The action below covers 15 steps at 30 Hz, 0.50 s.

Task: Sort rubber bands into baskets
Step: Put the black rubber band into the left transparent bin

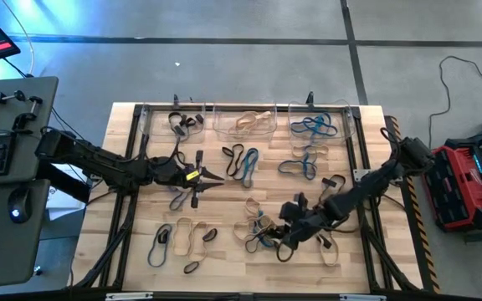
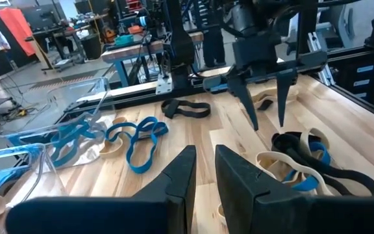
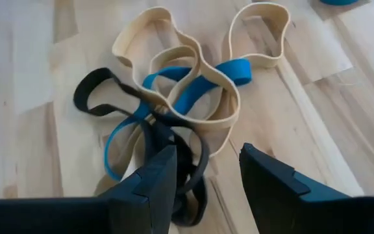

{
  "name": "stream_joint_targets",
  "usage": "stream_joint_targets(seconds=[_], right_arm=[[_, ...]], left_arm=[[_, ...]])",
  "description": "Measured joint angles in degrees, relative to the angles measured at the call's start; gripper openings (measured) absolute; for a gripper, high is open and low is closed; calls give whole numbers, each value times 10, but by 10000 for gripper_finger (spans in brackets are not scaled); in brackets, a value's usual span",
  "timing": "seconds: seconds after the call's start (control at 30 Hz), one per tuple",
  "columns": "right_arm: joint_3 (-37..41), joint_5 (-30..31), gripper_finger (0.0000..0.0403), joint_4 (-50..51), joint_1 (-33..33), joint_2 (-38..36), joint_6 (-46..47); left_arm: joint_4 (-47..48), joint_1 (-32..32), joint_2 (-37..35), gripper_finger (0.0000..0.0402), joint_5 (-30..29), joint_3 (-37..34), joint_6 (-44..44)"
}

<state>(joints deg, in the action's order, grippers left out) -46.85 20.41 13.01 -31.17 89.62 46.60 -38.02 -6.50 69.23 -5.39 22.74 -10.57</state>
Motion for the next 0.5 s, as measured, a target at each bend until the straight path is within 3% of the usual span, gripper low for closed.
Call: stream_joint_targets(seconds=[0.27, 0.5], right_arm=[[0, -72, 158, -12, 29, 35, -1], [0, -85, 137, -19, 31, 61, 13]], left_arm=[[8, 0, 0, 48, 0, 0, 0], [9, 0, 0, 48, 0, 0, 0]])
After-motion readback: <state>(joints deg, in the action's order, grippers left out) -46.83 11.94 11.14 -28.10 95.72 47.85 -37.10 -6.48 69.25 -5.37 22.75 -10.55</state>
